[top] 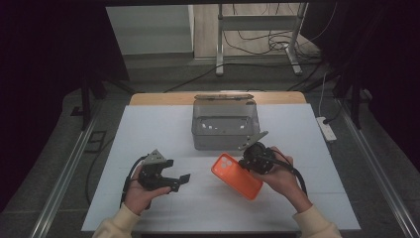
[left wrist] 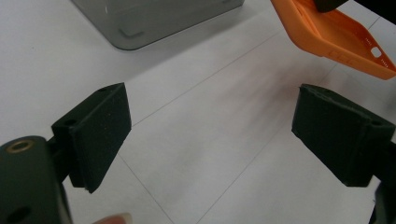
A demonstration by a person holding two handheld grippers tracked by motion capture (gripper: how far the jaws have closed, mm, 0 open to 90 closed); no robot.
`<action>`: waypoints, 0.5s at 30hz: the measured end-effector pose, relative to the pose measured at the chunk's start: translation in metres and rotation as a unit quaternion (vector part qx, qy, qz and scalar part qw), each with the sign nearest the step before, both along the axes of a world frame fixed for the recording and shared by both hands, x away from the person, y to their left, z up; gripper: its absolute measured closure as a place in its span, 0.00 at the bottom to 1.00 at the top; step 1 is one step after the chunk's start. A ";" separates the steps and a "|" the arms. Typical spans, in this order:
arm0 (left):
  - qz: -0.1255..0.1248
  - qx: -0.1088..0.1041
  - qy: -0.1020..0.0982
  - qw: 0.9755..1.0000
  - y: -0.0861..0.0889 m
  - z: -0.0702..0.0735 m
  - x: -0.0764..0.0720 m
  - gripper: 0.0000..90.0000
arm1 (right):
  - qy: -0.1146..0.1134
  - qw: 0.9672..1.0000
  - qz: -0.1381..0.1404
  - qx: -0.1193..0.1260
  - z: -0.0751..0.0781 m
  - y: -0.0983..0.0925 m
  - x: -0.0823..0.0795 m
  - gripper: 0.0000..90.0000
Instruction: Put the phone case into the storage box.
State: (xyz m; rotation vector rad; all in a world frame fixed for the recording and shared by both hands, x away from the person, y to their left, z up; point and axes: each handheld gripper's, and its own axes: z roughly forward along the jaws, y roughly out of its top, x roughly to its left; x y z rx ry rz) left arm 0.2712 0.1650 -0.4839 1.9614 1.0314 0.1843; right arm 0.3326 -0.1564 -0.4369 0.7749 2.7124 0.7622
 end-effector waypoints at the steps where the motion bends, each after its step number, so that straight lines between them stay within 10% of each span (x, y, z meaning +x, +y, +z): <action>1: 0.000 -0.002 0.000 1.000 -0.001 0.001 0.001 0.13 | 0.000 1.000 -0.001 0.001 0.000 0.000 0.000 0.99; 15: -0.011 -0.004 -0.001 1.000 -0.010 0.006 0.006 0.13 | -0.007 1.000 0.001 -0.006 0.001 0.003 -0.002 0.99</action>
